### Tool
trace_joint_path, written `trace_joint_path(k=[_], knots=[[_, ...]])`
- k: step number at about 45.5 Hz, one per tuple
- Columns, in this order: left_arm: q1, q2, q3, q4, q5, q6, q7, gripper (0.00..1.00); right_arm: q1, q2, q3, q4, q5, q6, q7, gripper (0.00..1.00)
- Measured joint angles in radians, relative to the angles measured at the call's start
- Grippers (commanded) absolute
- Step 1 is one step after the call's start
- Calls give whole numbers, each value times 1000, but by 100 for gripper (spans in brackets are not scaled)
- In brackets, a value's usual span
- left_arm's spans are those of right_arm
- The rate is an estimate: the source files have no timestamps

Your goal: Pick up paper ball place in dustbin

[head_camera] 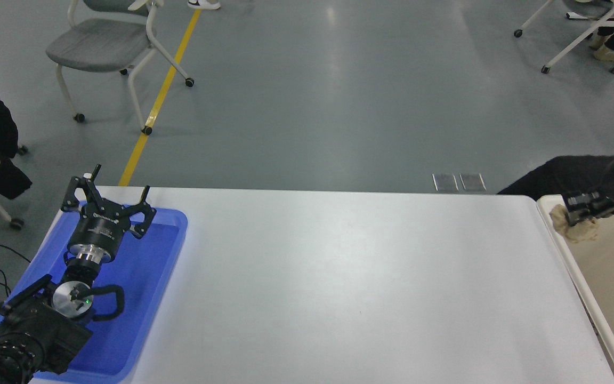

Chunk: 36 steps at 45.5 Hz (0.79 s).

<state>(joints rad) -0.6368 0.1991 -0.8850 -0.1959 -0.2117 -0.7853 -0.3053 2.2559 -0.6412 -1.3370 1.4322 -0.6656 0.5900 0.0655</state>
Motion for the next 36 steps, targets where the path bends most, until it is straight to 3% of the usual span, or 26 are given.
trace_joint_path(k=[17, 27, 36], knots=[[0, 0, 0, 1, 0, 0, 0, 100, 74, -15, -143, -54, 26, 38, 0, 0], [0, 0, 0, 1, 0, 0, 0, 100, -68, -102, -158, -270, -2, 28, 6, 0], [0, 0, 0, 1, 0, 0, 0, 100, -361, -172, -22, -534, -13, -46, 10, 0]])
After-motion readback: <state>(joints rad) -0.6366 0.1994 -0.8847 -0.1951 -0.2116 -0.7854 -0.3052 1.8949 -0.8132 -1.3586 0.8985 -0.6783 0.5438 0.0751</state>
